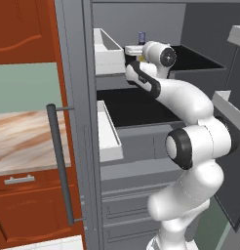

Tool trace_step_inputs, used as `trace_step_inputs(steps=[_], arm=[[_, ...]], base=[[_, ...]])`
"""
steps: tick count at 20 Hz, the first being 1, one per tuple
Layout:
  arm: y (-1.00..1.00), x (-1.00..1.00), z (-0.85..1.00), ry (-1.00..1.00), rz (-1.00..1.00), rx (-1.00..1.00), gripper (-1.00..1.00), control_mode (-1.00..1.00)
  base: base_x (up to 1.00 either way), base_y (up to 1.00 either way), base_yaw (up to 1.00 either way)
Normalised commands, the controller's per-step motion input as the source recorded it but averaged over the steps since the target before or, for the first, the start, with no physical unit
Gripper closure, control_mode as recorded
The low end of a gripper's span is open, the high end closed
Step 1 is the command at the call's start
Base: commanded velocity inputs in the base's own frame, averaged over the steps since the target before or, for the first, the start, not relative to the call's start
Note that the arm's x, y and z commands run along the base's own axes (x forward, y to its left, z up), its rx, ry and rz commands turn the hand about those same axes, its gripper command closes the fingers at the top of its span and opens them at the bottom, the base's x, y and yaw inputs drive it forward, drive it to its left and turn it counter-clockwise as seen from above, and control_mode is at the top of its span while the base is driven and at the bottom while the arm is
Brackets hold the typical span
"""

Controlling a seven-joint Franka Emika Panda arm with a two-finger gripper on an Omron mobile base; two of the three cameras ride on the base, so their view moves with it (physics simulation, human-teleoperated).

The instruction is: Move the condiment bottle and walnut from the second highest shelf to the top shelf to make space. Then, place the pitcher from the counter on the cleared second highest shelf.

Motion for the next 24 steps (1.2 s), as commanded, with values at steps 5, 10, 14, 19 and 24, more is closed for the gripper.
trace_step_inputs(steps=[5,10,14,19,24], arm=[[0.00,-0.06,0.02,0.00,0.00,0.00,-1.00,-1.00],[0.00,-0.14,0.26,0.00,0.00,0.00,-1.00,-1.00],[0.00,-0.09,0.41,0.00,0.00,0.00,-1.00,-1.00],[0.00,-0.15,0.23,0.04,0.00,0.00,-1.00,-1.00],[-0.07,0.00,0.02,0.01,0.00,0.00,-1.00,-1.00]], base=[[0.00,0.00,0.00],[0.00,0.00,0.00],[0.00,0.00,0.00],[0.00,0.00,0.00],[0.00,0.00,0.00]])
